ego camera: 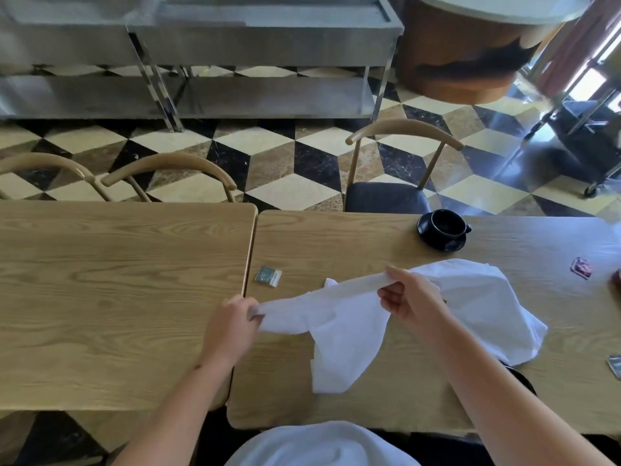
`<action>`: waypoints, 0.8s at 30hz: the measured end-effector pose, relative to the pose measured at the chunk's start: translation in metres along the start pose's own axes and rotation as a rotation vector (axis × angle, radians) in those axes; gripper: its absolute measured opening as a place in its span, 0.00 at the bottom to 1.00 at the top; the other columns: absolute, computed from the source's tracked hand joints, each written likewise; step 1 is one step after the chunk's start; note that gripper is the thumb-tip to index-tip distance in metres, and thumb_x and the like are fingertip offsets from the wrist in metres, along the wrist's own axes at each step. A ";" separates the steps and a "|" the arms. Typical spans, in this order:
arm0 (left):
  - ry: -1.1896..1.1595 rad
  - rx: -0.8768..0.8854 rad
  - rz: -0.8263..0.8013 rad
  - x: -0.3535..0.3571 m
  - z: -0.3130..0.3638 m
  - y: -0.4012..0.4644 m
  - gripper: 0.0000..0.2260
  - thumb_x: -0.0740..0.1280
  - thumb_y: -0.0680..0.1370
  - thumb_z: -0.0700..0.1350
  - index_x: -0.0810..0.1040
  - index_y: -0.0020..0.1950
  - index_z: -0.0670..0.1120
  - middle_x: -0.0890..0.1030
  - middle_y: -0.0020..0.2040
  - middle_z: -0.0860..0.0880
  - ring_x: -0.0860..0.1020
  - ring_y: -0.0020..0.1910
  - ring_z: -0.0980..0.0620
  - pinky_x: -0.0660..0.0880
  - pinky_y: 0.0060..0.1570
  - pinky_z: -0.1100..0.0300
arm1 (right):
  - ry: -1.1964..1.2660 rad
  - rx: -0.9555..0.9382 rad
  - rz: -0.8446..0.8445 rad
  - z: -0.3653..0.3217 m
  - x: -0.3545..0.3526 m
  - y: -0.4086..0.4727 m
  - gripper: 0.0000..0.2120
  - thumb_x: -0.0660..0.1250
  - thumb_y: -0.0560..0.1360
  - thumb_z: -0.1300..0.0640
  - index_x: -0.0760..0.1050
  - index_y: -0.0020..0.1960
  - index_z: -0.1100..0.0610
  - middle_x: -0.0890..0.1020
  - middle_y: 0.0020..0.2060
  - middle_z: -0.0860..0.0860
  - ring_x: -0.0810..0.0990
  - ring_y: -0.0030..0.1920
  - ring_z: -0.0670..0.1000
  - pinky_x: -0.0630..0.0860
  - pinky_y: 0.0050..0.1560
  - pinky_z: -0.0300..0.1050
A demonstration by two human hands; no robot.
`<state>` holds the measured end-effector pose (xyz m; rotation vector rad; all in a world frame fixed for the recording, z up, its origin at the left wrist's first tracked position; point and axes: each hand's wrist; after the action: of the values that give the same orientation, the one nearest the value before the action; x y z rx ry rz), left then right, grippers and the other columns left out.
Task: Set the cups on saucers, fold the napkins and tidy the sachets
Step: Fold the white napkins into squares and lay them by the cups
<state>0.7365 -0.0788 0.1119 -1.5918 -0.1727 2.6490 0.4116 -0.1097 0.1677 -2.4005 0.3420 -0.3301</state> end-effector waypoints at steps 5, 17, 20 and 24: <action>-0.022 0.084 0.101 -0.065 0.041 0.068 0.13 0.69 0.77 0.42 0.69 0.35 0.44 0.76 0.37 0.44 0.75 0.38 0.41 0.72 0.37 0.49 | -0.031 -0.192 -0.018 -0.091 0.032 0.010 0.09 0.68 0.80 0.55 0.78 0.53 0.61 0.87 0.34 0.54 0.87 0.33 0.49 0.82 0.31 0.41; -0.111 0.308 0.549 -0.243 0.164 0.175 0.04 0.68 0.74 0.39 0.74 0.41 0.45 0.75 0.35 0.49 0.74 0.37 0.46 0.66 0.33 0.56 | 0.186 -0.543 -0.047 -0.252 0.069 -0.024 0.06 0.67 0.81 0.55 0.77 0.55 0.58 0.87 0.45 0.55 0.89 0.42 0.51 0.82 0.35 0.42; -0.140 0.378 0.618 -0.245 0.161 0.161 0.05 0.66 0.72 0.36 0.73 0.40 0.44 0.74 0.33 0.50 0.72 0.33 0.48 0.63 0.29 0.57 | 0.127 -0.546 -0.071 -0.230 0.058 -0.029 0.07 0.67 0.81 0.54 0.78 0.54 0.58 0.87 0.43 0.55 0.88 0.41 0.50 0.80 0.32 0.40; -0.092 0.354 0.547 -0.198 0.124 0.133 0.08 0.70 0.73 0.37 0.72 0.38 0.44 0.73 0.32 0.50 0.71 0.33 0.47 0.65 0.29 0.55 | 0.034 -0.465 -0.051 -0.155 0.033 -0.017 0.08 0.67 0.81 0.53 0.80 0.54 0.57 0.88 0.40 0.55 0.87 0.38 0.49 0.80 0.34 0.42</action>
<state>0.7226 -0.2390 0.3276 -1.5640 0.7940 2.8947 0.3949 -0.1998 0.2978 -2.8653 0.4084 -0.3440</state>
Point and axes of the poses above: each hand's wrist, its own y-axis towards the middle knuckle, its own x-axis out of the palm, z = x × y
